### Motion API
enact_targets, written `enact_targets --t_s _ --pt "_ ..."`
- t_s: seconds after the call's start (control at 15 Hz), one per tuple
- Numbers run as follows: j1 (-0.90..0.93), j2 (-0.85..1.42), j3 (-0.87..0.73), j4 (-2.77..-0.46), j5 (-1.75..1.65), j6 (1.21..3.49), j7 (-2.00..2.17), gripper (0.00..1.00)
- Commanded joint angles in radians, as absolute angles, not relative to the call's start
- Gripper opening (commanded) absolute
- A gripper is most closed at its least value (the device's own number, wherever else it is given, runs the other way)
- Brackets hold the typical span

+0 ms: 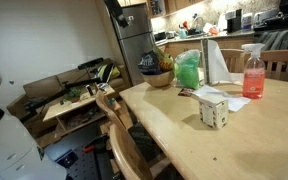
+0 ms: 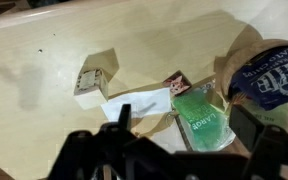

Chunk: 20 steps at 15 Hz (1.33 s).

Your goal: Open the white box and remove one tea bag from the box and place it on the table

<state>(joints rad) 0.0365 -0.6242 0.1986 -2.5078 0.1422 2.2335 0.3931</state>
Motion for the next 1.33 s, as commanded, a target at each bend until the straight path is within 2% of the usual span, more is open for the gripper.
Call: enact_targets --t_s 0.0,0.27,0.67,0.93,1.27 --pt "0.039 -0.623 0.195 -2.506 0.14 2.236 0.395 1.0" --pt "0.005 -0.618 0.229 -2.502 0.105 2.247 0.458 1.0" --pt "-0.157 -0.51 0.392 -2.409 -0.225 2.16 0.751 1.0" --pt "-0.195 -0.393 0.439 -2.323 -0.469 2.016 0.931 1.0" --pt "-0.142 -0.188 0.394 -2.191 -0.724 1.742 1.073 1.0"
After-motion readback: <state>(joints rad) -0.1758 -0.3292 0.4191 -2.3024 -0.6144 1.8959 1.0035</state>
